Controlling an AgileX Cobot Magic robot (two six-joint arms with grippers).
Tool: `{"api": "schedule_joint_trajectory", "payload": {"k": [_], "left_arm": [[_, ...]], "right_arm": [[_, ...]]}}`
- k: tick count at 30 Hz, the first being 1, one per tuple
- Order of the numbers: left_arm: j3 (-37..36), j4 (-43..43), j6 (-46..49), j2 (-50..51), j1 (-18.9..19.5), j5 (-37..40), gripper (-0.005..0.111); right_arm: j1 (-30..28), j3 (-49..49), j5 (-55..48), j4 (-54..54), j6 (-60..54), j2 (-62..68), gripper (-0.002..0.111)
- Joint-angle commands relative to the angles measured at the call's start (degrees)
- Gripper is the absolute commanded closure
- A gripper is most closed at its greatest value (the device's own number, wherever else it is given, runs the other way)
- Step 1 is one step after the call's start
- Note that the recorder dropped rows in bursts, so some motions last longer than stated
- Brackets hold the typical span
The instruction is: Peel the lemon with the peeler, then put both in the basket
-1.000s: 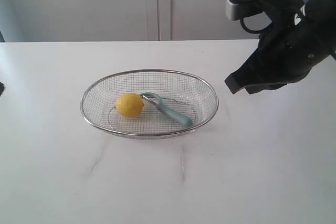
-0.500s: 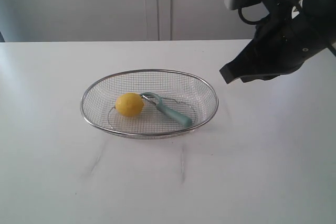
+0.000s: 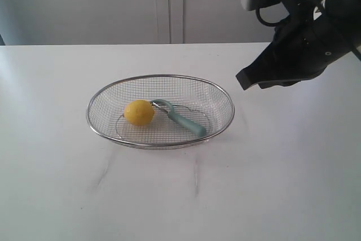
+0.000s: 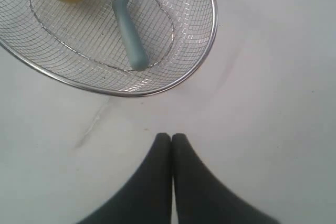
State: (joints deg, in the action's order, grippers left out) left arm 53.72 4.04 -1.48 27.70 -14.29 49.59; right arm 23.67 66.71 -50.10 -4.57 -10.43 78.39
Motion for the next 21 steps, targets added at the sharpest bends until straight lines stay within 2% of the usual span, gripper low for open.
{"api": "schedule_joint_trajectory", "payload": {"k": [1, 5, 7, 10, 15, 18, 21], "left_arm": [[-1.23, -0.16, -0.01, -6.10, 0.99, 0.14, 0.107], [-3.18, -0.13, 0.13, -10.40, 0.99, -1.28, 0.107], [-5.64, 0.11, 0.27, -12.12, 0.99, -5.00, 0.107], [-13.06, 0.11, 0.15, -13.83, 0.99, -19.86, 0.107], [-30.44, 0.11, 0.15, -15.79, 0.99, -47.97, 0.107], [-39.88, 0.11, 0.23, -18.87, 0.99, -55.67, 0.107], [-47.78, 0.11, 0.23, -23.47, 0.99, -56.65, 0.107]], "right_arm": [[-0.29, -0.03, 0.54, -0.04, 0.29, -0.47, 0.108], [-0.29, -0.03, 0.54, -0.04, 0.29, -0.47, 0.108], [-0.29, -0.03, 0.54, -0.04, 0.29, -0.47, 0.108], [-0.29, -0.03, 0.54, -0.04, 0.18, -0.47, 0.108], [-0.29, -0.03, 0.54, -0.04, 0.18, -0.47, 0.108], [-0.29, -0.03, 0.54, -0.04, 0.18, -0.47, 0.108], [-0.29, -0.03, 0.54, -0.04, 0.18, -0.47, 0.108]]}}
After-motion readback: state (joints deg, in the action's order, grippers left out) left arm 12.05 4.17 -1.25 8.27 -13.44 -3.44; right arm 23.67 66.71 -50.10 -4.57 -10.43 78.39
